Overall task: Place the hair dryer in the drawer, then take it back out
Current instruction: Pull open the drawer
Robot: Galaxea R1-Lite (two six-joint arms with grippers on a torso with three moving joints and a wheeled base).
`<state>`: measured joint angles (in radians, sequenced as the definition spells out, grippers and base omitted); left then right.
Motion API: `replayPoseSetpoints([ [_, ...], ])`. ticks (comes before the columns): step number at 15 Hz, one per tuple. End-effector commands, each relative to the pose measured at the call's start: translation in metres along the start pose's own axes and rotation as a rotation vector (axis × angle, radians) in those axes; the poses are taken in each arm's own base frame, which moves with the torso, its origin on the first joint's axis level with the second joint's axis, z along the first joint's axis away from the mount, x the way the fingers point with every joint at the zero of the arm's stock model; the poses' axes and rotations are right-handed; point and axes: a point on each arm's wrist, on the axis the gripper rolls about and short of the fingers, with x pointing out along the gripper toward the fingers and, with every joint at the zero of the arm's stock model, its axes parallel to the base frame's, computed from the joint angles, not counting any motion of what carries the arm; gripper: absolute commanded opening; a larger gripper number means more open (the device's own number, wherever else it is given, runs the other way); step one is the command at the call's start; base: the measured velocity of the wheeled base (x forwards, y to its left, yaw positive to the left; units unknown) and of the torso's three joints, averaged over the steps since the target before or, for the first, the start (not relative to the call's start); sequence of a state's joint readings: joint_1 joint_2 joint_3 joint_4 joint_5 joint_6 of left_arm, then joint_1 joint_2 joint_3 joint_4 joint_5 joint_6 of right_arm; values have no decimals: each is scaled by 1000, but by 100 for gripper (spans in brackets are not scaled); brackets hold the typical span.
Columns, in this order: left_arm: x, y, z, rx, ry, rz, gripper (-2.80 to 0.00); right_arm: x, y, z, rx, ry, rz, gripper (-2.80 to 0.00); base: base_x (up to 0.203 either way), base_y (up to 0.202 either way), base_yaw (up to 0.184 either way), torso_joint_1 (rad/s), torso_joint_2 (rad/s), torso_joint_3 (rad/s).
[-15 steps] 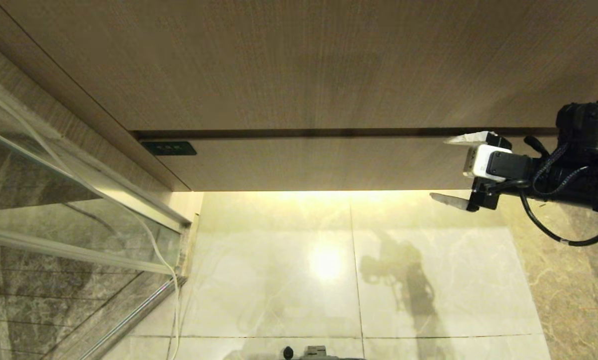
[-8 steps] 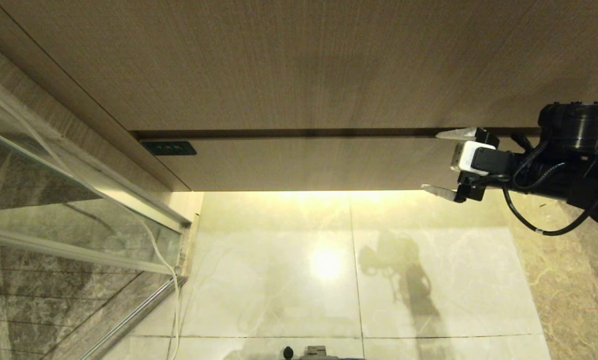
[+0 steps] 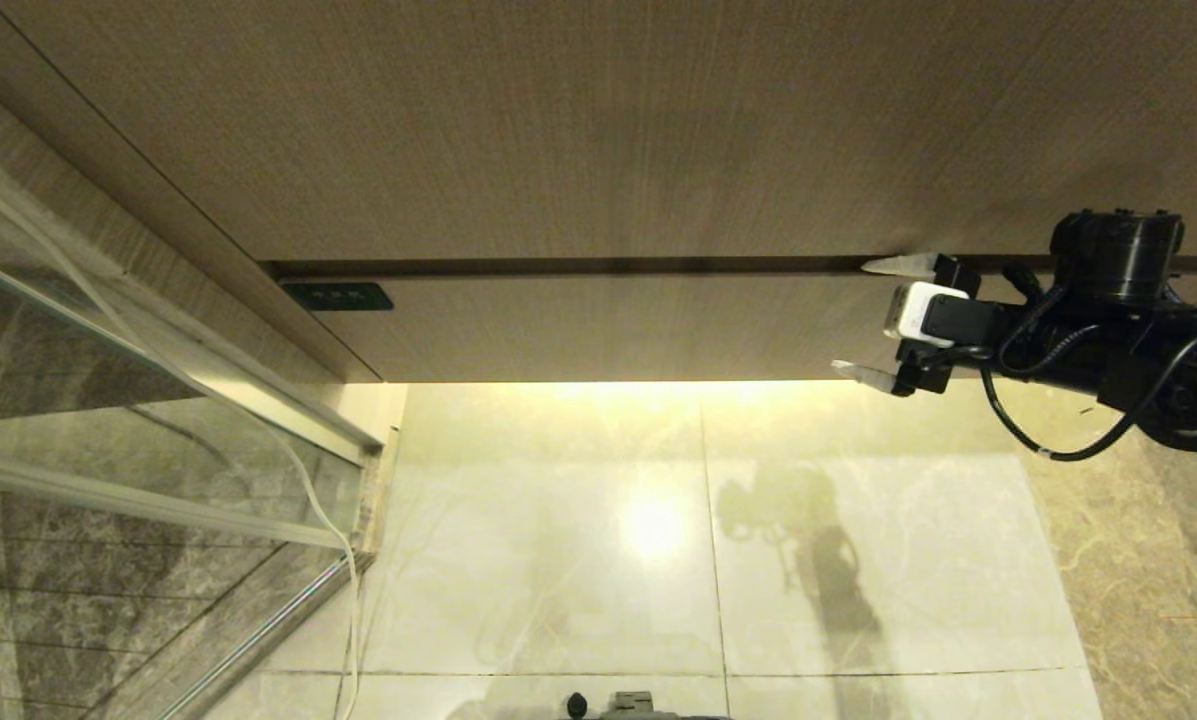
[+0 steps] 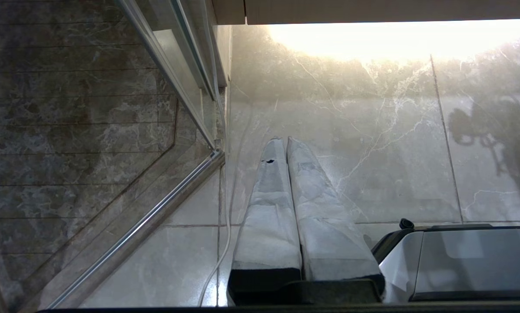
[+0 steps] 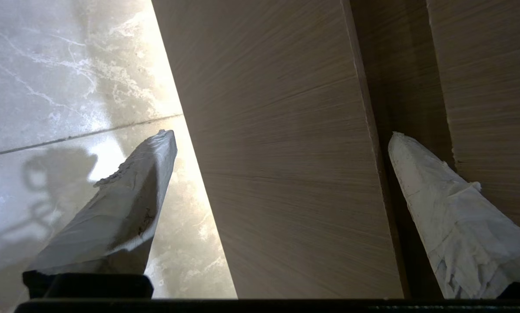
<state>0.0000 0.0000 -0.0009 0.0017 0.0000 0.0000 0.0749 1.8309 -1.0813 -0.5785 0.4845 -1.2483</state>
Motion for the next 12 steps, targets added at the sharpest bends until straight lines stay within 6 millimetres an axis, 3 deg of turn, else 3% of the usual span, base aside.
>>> replayPoseSetpoints([
  [1,0,0,0,0,1,0,-280,5,4,-4,-2,-3,2,0,0,0,0,0,0,0],
  [5,0,0,0,0,1,0,-280,12,4,-8,-1,-16,-39,0,0,0,0,0,0,0],
  [12,0,0,0,0,1,0,-280,20,24,-18,65,20,58,0,0,0,0,0,0,0],
])
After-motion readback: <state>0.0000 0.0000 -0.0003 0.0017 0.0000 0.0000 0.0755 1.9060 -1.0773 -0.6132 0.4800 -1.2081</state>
